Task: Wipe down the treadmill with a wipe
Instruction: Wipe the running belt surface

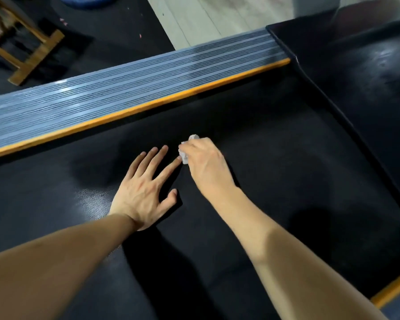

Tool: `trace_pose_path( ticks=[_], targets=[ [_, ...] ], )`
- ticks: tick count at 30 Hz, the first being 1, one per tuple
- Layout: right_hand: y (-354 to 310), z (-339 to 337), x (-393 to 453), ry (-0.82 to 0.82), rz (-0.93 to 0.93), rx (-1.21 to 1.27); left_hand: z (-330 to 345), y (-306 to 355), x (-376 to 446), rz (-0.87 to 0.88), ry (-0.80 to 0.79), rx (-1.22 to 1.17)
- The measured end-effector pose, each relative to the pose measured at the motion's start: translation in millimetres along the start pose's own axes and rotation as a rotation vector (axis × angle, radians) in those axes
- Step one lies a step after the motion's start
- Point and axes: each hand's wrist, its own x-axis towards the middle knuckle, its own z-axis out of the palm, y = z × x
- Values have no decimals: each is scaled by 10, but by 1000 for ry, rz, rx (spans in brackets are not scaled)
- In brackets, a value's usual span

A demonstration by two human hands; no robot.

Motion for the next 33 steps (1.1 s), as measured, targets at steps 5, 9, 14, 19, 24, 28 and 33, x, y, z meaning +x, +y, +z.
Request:
trace_pose_path(
  ticks=[5, 9, 14, 19, 24, 28, 33],
  targets=[
    [141, -53, -64, -12, -140, -73, -37, 250, -380, -39, 41, 16],
    [620, -545, 255, 226, 17, -190, 89, 559, -1049, -70, -1, -4],
    [1119, -631, 81, 229, 366, -290, 152, 509, -1002, -91, 23, -40],
    [-137, 5, -90, 5, 20, -105, 180, 499, -1024, -96, 32, -13],
    [-177, 51, -319, 149, -320, -226, 195, 487, -1043, -92, 53, -49],
    [970, -568, -103, 189, 127, -545, 196, 496, -1031, -94, 68, -58],
    [511, -608, -308, 345, 187, -230, 218, 491, -1033, -91, 72, -80]
  ],
)
